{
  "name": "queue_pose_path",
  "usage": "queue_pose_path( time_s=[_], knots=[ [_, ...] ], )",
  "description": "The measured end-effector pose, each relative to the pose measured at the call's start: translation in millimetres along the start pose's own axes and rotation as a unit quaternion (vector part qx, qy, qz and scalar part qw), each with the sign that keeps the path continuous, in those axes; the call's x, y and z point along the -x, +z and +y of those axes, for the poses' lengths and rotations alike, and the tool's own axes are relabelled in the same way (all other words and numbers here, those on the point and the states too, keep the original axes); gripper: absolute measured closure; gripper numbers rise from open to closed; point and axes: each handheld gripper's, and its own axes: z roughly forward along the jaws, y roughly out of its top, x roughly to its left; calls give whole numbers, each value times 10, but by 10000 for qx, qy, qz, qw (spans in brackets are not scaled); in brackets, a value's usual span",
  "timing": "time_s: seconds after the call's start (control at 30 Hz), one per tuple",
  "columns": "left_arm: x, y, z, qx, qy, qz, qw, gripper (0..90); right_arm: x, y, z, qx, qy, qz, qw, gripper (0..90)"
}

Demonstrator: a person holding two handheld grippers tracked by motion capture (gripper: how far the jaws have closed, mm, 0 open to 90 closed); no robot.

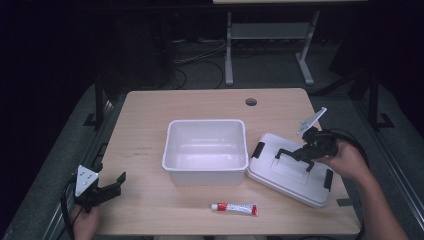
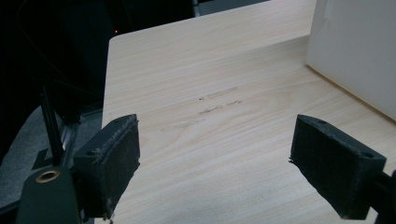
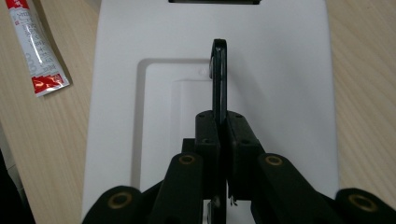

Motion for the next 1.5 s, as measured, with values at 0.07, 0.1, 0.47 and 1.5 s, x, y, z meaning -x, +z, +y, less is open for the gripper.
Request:
queue_pose_path(
  time_s=[0.07, 0.1, 0.47, 1.5],
  knots=[
    [1, 0, 0, 0, 4, 12, 10000, 149, 5, 43, -4, -14, 11, 24, 10000, 846],
    [0, 0, 0, -1, 4, 8, 10000, 149, 10, 69, -8, -22, 13, 16, 10000, 846],
    [-6, -1, -4, 3, -9, 6, 10000, 149, 43, 226, 9, -134, 49, 52, 9999, 844],
    [15, 9, 2, -1, 9, -27, 10000, 149, -67, -28, -53, 248, 198, -181, 9993, 599]
  ],
)
